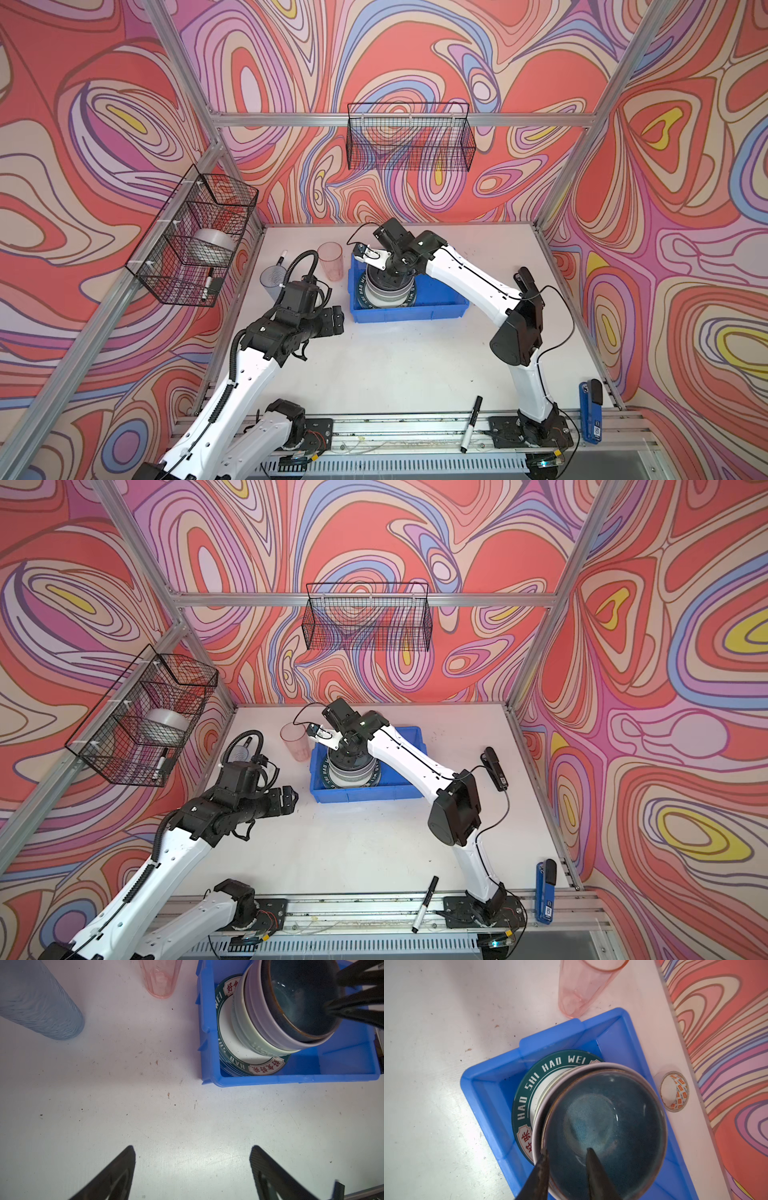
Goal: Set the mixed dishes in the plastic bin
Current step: 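Open and withdraw the right gripper while the left gripper moves over the blue cup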
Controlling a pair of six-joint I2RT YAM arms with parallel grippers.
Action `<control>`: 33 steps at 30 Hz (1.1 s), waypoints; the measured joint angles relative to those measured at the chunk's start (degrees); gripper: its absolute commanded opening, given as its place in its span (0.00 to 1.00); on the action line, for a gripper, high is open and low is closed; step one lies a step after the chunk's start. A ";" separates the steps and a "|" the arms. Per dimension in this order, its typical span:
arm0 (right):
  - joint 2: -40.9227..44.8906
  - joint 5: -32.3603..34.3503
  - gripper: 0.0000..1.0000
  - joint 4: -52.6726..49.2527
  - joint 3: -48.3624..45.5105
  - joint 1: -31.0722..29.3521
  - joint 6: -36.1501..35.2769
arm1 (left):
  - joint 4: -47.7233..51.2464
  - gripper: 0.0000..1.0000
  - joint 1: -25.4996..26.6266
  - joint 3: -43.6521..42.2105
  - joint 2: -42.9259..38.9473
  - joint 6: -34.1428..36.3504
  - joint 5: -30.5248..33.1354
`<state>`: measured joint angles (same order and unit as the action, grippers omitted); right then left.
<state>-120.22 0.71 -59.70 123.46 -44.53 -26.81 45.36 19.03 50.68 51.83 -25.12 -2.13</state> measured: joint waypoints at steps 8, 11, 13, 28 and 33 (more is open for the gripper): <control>14.01 2.01 0.72 9.51 -15.17 0.22 8.24 | -0.02 0.89 -0.17 0.00 0.87 -0.02 -0.02; 21.20 2.75 0.73 13.90 -22.43 1.49 13.49 | -0.02 0.89 -0.63 0.00 1.44 0.00 -0.02; 25.99 2.49 0.73 16.70 -26.88 3.45 17.38 | -0.02 0.89 -0.92 0.00 1.75 0.00 -0.04; 50.29 6.95 0.75 23.98 -54.23 14.14 36.81 | 1.62 0.86 -13.99 9.53 9.42 0.79 -3.87; 54.31 5.70 0.75 24.72 -61.86 14.40 39.56 | 2.91 0.82 -21.86 11.85 11.28 0.96 -3.93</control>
<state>-65.91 6.42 -34.98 61.60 -30.13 12.75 48.27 -2.83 62.52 63.11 -24.16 -6.07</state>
